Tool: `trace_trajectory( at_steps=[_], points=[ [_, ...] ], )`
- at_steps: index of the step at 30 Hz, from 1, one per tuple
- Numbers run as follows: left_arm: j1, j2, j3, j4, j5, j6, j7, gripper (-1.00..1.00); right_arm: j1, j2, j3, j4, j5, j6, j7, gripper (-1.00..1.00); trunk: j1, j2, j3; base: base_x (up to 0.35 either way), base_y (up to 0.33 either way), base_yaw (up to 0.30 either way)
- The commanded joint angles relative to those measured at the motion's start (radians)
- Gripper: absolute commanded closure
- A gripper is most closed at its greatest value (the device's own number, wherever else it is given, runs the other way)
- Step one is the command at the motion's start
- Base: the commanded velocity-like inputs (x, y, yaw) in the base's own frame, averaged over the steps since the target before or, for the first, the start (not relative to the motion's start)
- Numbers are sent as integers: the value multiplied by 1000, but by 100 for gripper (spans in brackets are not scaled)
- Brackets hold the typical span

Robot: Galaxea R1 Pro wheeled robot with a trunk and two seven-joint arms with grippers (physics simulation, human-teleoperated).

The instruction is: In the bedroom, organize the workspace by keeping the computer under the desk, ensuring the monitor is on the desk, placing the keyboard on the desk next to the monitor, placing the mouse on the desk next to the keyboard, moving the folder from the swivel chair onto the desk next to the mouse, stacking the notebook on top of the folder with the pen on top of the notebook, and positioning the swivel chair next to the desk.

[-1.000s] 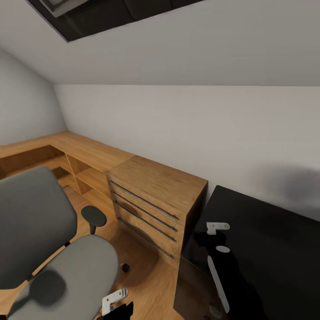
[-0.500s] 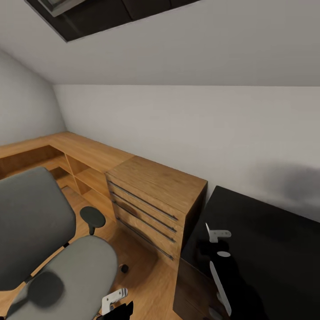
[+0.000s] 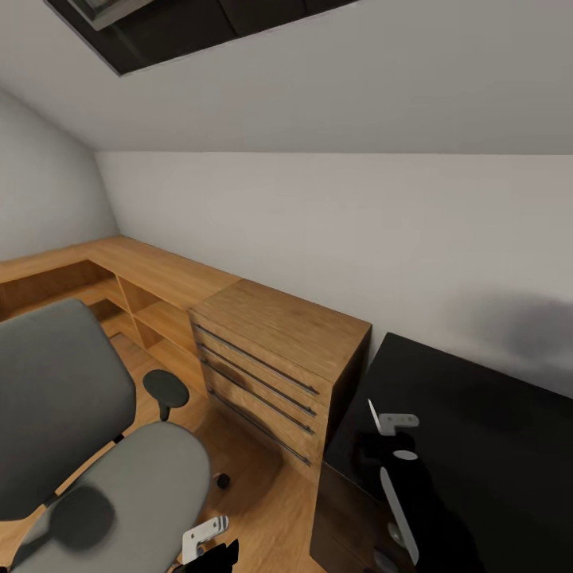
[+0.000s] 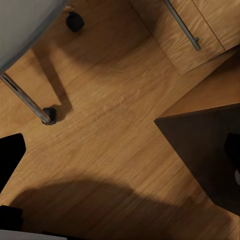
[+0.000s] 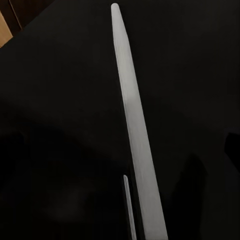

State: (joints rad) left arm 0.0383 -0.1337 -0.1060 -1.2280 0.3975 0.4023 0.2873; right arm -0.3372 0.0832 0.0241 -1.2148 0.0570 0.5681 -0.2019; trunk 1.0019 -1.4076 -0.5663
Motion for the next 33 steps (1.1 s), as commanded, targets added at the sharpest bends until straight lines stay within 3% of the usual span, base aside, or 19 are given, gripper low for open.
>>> trace_trajectory(
  at_steps=[1,15,24,33],
  points=[
    [0,0,-1,-2,11,3,9,-100,0,0,-7,40,14,13,-1,-100,0,0,-1,0,0,0],
    [0,0,-1,-2,11,3,10,-100,0,-2,-59,36,-32,9,55,-100,0,0,-1,0,0,0],
    [0,0,-1,-2,11,3,10,-100,0,-2,-215,22,-49,9,204,-100,0,0,-1,0,0,0],
    [0,0,-1,-2,11,3,10,-100,0,-2,-245,11,-49,9,235,-100,0,0,-1,0,0,0]
  ],
)
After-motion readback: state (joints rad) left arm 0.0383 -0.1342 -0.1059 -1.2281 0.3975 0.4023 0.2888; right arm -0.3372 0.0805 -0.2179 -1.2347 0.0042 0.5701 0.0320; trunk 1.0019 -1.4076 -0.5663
